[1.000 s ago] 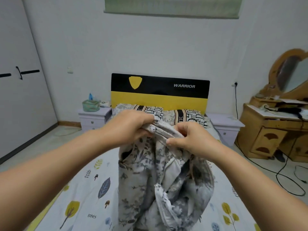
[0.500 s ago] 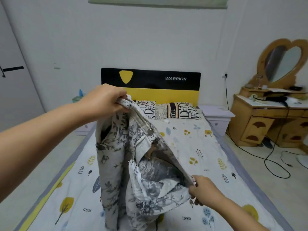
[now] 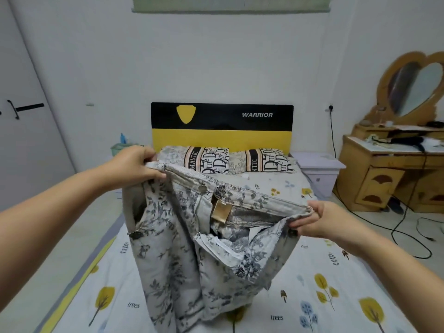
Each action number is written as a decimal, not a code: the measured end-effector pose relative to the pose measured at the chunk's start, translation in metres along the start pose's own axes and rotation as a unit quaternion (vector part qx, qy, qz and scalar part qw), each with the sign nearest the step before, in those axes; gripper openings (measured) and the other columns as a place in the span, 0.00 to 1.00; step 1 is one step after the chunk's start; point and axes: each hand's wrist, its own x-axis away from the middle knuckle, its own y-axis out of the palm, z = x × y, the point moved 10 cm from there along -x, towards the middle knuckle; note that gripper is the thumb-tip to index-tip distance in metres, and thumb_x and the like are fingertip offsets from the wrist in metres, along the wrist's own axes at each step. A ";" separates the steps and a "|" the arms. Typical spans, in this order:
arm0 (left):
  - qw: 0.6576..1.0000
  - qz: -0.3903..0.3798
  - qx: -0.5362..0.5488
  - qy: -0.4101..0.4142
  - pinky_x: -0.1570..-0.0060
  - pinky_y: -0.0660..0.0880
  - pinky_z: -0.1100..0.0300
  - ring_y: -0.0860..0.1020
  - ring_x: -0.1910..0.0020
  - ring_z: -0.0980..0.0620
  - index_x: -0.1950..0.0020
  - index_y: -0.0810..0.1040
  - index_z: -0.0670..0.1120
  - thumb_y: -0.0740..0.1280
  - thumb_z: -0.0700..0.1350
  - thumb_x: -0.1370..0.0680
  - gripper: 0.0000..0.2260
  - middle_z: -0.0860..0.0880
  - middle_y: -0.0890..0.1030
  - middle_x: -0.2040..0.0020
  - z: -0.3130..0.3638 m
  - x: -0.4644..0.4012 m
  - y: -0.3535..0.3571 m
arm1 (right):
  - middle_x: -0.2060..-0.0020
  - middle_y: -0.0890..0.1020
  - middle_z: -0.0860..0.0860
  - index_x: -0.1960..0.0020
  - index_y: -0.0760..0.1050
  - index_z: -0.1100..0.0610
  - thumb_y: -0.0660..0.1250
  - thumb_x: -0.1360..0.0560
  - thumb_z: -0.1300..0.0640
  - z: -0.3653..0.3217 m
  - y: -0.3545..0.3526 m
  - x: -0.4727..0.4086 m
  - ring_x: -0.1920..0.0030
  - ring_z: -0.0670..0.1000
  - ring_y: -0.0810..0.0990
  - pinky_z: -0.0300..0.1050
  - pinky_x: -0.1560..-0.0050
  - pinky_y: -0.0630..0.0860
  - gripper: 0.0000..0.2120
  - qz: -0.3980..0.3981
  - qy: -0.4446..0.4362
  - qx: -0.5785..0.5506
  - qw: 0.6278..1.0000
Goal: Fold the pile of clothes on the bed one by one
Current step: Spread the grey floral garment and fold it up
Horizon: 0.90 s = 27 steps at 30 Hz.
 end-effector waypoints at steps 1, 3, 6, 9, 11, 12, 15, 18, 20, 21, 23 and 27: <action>1.000 0.001 0.011 0.001 0.72 0.59 0.60 0.65 0.71 0.53 0.66 0.68 0.42 0.75 0.44 0.32 0.16 0.49 0.69 0.71 -0.001 0.001 0.000 | 0.67 0.84 0.54 0.37 0.72 0.63 0.72 0.31 0.69 -0.005 -0.006 -0.001 0.66 0.42 0.82 0.36 0.64 0.79 0.23 0.043 -0.019 0.060 0.997; 0.999 0.002 0.047 -0.002 0.74 0.62 0.64 0.66 0.71 0.53 0.62 0.68 0.43 0.75 0.42 0.32 0.15 0.49 0.72 0.71 -0.005 0.006 0.000 | 0.67 0.82 0.54 0.47 0.78 0.65 0.73 0.30 0.61 -0.018 -0.012 -0.003 0.66 0.49 0.81 0.45 0.63 0.79 0.14 0.113 -0.059 0.150 0.980; 0.994 -0.032 0.102 -0.021 0.65 0.68 0.59 0.71 0.69 0.50 0.60 0.73 0.50 0.77 0.52 0.37 0.15 0.45 0.79 0.65 -0.021 0.010 0.008 | 0.63 0.78 0.50 0.53 0.78 0.60 0.70 0.26 0.54 -0.035 -0.015 0.001 0.57 0.54 0.75 0.43 0.62 0.69 0.10 0.169 -0.094 0.200 0.960; 0.989 -0.069 0.132 -0.021 0.61 0.69 0.57 0.75 0.63 0.49 0.64 0.78 0.51 0.77 0.57 0.41 0.15 0.47 0.81 0.64 -0.022 0.016 0.010 | 0.69 0.72 0.51 0.62 0.69 0.61 0.64 0.23 0.56 -0.040 -0.008 0.001 0.64 0.54 0.71 0.45 0.66 0.63 0.12 0.140 -0.122 0.154 0.970; 0.981 -0.110 0.160 -0.021 0.63 0.71 0.63 0.77 0.65 0.55 0.63 0.81 0.50 0.75 0.68 0.51 0.27 0.49 0.82 0.66 -0.020 0.022 0.011 | 0.67 0.74 0.53 0.58 0.70 0.61 0.62 0.22 0.58 -0.038 -0.006 0.003 0.64 0.52 0.72 0.45 0.64 0.65 0.09 0.121 -0.130 0.065 0.982; 0.973 -0.134 0.185 -0.027 0.66 0.72 0.67 0.77 0.68 0.58 0.64 0.82 0.51 0.73 0.72 0.55 0.31 0.50 0.82 0.67 -0.020 0.027 0.014 | 0.68 0.72 0.53 0.57 0.70 0.58 0.62 0.22 0.58 -0.038 -0.006 0.005 0.67 0.51 0.71 0.44 0.66 0.65 0.06 0.123 -0.142 0.031 0.982; 0.955 -0.183 0.229 -0.049 0.70 0.72 0.71 0.77 0.72 0.60 0.67 0.83 0.50 0.75 0.70 0.52 0.27 0.51 0.82 0.70 -0.020 0.036 0.021 | 0.74 0.65 0.47 0.56 0.65 0.51 0.60 0.22 0.62 -0.050 -0.005 0.014 0.75 0.45 0.62 0.36 0.74 0.58 0.08 0.132 -0.196 0.038 0.971; 0.947 -0.185 0.252 -0.080 0.70 0.74 0.70 0.79 0.71 0.59 0.67 0.84 0.50 0.77 0.66 0.48 0.22 0.50 0.83 0.69 -0.022 0.043 0.024 | 0.65 0.73 0.47 0.58 0.69 0.45 0.59 0.23 0.69 -0.073 0.003 0.025 0.64 0.46 0.73 0.35 0.61 0.68 0.18 0.119 -0.273 0.127 0.946; 0.952 -0.166 0.242 -0.091 0.70 0.74 0.71 0.78 0.72 0.60 0.66 0.84 0.51 0.74 0.72 0.58 0.31 0.50 0.83 0.69 -0.024 0.044 0.023 | 0.59 0.74 0.48 0.63 0.72 0.42 0.60 0.24 0.70 -0.078 0.009 0.028 0.56 0.46 0.75 0.32 0.54 0.68 0.23 0.094 -0.289 0.176 0.936; 0.955 -0.155 0.235 -0.093 0.71 0.73 0.72 0.77 0.72 0.62 0.67 0.84 0.52 0.72 0.74 0.60 0.33 0.52 0.82 0.71 -0.023 0.044 0.022 | 0.58 0.73 0.48 0.63 0.73 0.41 0.61 0.23 0.68 -0.078 0.011 0.028 0.56 0.44 0.74 0.29 0.55 0.67 0.22 0.072 -0.280 0.188 0.939; 0.958 -0.148 0.226 -0.093 0.72 0.70 0.74 0.75 0.74 0.64 0.67 0.84 0.54 0.69 0.76 0.61 0.34 0.54 0.80 0.73 -0.021 0.044 0.023 | 0.58 0.70 0.48 0.59 0.76 0.43 0.65 0.24 0.62 -0.073 0.018 0.028 0.57 0.42 0.71 0.27 0.57 0.66 0.14 0.021 -0.253 0.209 0.944; 0.964 -0.122 0.218 -0.088 0.73 0.69 0.75 0.73 0.78 0.66 0.69 0.84 0.52 0.67 0.77 0.64 0.37 0.55 0.79 0.76 -0.011 0.043 0.023 | 0.60 0.69 0.48 0.61 0.75 0.45 0.75 0.32 0.58 -0.063 0.014 0.026 0.60 0.43 0.69 0.29 0.61 0.64 0.11 0.030 -0.226 0.243 0.943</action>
